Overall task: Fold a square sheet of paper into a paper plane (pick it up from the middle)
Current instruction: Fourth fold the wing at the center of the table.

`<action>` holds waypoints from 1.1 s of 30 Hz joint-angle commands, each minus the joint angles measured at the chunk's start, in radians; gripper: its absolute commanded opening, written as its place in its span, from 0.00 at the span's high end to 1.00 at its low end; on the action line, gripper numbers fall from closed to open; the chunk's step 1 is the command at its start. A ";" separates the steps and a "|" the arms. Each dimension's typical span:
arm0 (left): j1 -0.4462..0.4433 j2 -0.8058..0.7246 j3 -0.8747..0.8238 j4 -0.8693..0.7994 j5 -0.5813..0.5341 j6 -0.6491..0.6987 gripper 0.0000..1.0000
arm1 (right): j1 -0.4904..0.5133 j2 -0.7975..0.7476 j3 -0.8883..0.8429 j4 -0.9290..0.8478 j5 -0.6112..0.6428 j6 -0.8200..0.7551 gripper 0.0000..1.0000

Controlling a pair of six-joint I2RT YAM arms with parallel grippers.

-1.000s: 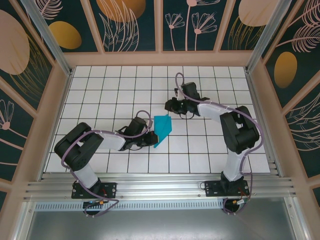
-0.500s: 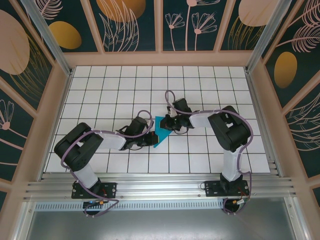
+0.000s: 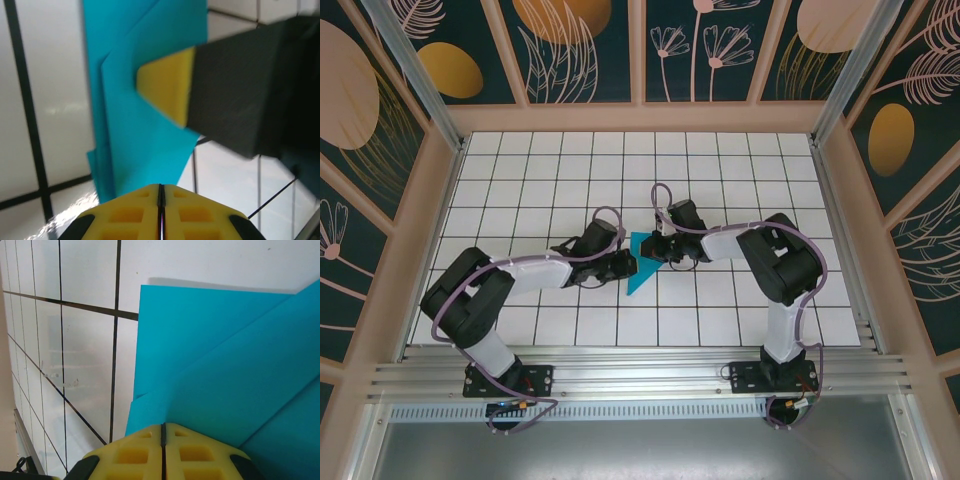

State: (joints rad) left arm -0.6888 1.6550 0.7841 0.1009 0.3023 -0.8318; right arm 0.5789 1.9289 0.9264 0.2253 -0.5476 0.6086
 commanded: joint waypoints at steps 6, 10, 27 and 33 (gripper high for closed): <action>0.010 0.115 0.062 0.025 0.034 -0.058 0.90 | 0.010 0.052 -0.044 -0.059 0.069 -0.021 0.90; 0.010 0.154 0.033 0.072 0.088 -0.066 0.90 | 0.009 0.057 -0.047 -0.058 0.071 -0.017 0.90; 0.009 0.065 -0.150 0.058 0.182 -0.004 0.86 | 0.009 0.070 -0.041 -0.076 0.097 -0.012 0.90; 0.010 0.020 -0.139 0.017 0.152 0.028 0.85 | 0.009 0.072 -0.043 -0.077 0.099 -0.011 0.89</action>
State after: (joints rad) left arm -0.6769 1.7054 0.6662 0.2321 0.4316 -0.8368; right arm 0.5804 1.9293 0.9234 0.2333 -0.5453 0.6090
